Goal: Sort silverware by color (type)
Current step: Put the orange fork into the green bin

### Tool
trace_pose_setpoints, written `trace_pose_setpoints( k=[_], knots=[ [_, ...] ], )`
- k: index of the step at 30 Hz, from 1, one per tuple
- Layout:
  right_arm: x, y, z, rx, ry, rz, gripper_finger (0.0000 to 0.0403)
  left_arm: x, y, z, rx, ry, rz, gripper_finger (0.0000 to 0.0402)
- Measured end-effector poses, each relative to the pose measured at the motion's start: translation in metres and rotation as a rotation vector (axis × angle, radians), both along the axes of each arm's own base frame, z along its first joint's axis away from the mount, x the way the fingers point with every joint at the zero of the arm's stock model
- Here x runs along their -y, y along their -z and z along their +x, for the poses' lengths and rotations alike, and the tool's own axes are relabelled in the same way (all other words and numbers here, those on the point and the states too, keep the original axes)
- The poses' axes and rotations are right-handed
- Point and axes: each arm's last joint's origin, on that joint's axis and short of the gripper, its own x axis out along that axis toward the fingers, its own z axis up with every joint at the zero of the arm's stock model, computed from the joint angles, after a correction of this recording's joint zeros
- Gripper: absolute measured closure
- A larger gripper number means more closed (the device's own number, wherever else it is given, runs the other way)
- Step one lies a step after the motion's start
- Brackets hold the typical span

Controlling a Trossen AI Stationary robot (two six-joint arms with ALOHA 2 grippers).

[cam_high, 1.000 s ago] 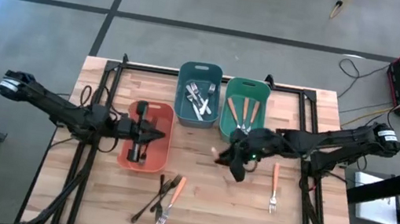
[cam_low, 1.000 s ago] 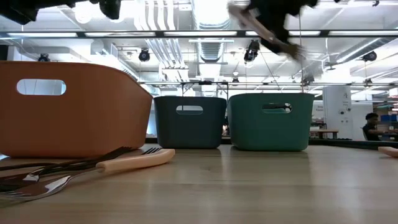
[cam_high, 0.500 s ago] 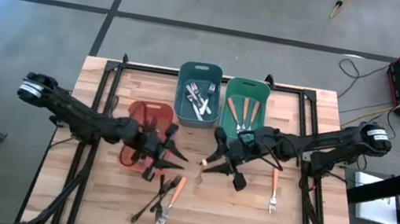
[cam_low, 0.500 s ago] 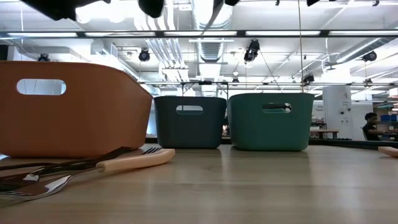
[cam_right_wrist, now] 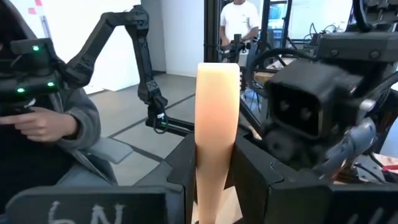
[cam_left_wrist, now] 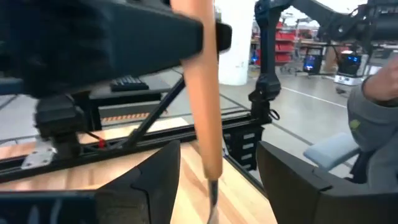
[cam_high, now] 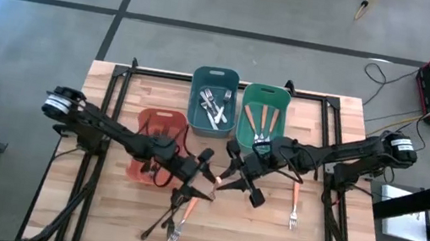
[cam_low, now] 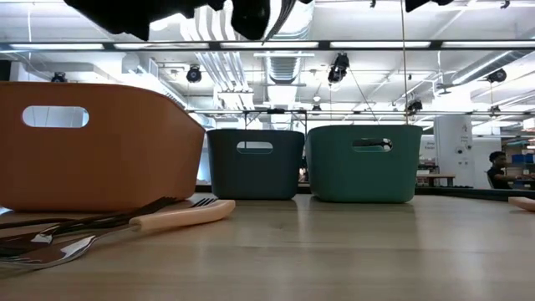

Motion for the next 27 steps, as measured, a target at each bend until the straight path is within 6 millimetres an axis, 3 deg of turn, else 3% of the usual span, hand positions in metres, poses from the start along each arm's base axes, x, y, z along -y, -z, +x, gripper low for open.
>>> trace_pose_setpoints(
  k=[5,8,16,21,27],
  knots=[
    [0.000,0.000,0.000,0.004,0.002,-0.009,0.0332,0.004,0.006,0.012,-0.015,0.085,0.013,0.0209],
    [0.000,0.001,0.000,0.002,0.002,-0.018,0.0332,0.005,0.008,0.015,-0.010,0.075,0.022,0.0231],
    [0.000,0.003,0.000,-0.020,0.007,-0.024,0.0315,0.001,0.006,0.013,-0.005,-0.009,0.029,0.0384],
    [0.001,0.004,0.000,-0.041,0.026,-0.020,0.0305,0.000,0.008,0.013,-0.034,-0.205,0.078,0.0389],
    [0.002,0.005,0.001,-0.055,0.073,-0.012,0.0292,0.001,0.005,0.011,-0.034,-0.227,0.087,0.0389]
  ],
)
